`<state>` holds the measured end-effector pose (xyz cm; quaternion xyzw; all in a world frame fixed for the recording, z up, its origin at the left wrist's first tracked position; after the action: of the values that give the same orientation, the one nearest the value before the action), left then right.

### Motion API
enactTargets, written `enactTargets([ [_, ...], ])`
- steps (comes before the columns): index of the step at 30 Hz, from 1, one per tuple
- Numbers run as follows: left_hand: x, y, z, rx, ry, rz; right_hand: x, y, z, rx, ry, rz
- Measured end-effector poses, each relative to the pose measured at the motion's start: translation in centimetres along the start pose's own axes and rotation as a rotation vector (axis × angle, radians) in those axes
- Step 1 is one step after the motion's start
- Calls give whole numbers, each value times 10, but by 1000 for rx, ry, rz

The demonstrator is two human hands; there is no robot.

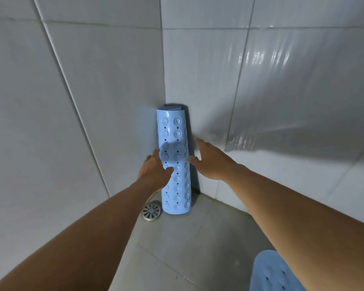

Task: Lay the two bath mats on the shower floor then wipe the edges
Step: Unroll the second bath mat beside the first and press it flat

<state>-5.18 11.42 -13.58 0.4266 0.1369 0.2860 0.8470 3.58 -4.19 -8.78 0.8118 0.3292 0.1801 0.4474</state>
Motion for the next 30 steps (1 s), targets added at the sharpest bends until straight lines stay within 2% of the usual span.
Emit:
enactTargets([
  [7, 54, -24, -13, -227, 112, 26, 73, -34, 12, 286, 58, 18],
  [11, 64, -28, -13, -357, 132, -7, 89, -45, 17, 533, -17, 46],
  [14, 60, -28, -18, -488, 152, -78, 92, -49, 16, 679, -106, -10],
  [18, 46, -24, -22, -597, 176, -152, 80, -46, 15, 842, -278, -105],
  [23, 24, -18, -23, -626, 141, -218, 46, -38, 13, 854, -347, -212],
  [26, 3, -21, -20, -675, 234, -318, 22, -41, 16, 945, -408, -313],
  [30, -26, -19, -19, -967, 405, -497, -13, -41, 30, 1225, -457, -258],
])
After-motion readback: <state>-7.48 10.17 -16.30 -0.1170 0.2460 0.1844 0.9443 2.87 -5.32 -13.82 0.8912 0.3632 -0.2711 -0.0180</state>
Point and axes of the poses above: each hand's wrist, its own x-axis towards the middle knuckle, its own y-axis out of the back of the hand, z = x × y, the point moved 3 cm from there along x, towards the middle knuckle, and after that the axes turned 4 degrees about x, right-handed, at the moved point
